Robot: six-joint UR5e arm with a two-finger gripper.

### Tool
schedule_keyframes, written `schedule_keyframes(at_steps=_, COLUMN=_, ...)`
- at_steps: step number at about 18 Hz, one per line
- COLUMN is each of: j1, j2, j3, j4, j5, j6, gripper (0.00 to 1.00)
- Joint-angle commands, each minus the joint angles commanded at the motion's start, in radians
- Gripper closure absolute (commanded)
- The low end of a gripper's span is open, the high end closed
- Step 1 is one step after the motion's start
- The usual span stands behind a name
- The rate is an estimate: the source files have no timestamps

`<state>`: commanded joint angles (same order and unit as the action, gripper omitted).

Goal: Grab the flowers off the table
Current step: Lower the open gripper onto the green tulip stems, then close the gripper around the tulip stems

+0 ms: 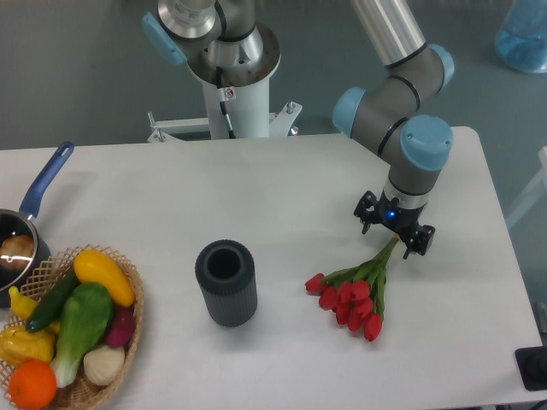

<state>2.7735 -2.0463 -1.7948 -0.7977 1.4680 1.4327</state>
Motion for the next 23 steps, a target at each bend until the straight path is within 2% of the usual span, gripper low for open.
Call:
schedule_keyframes(at_steps=2, j1=0.000, j2=0.000, j3=0.000, j4=0.000, j5=0.000, j6=-0.002, gripper=0.09)
schedule_keyframes(at_steps=6, j1=0.000, j2=0.000, j3=0.000, j4=0.002, j5=-0.002, j6=-0.003, gripper=0.33)
schedule_keyframes(at_steps=7, j1=0.000, j2=0.000, j3=0.002, j4=0.000, j5=-0.002, j6=-0.003, gripper=0.34)
schedule_keyframes(at_steps=9, j1=0.000, j2=0.002, j3=0.002, j4=0.000, j5=-0.002, j6=-0.005, gripper=0.43)
schedule_keyframes(at_steps=13, j1=0.000, j2=0.002, j3=0.003, j4=0.000, j5=0.000, j6=-0.009, gripper=0.70)
schedule_keyframes(at_steps=18, j1=0.002, j2=0.005, j3=0.008, j4=0.000, j5=0.000, j6=-0.012, gripper=0.76)
schedule_keyframes(at_steps=20, j1=0.002, j2=0.005, j3=0.018, j4=-0.002, j5=0.000, j6=-0.012, gripper=0.82)
schedule_keyframes(at_steps=23, j1=0.005, j2=0.008, j3=0.025, j4=-0.005, j5=0.000, j6=-0.012, gripper=0.83)
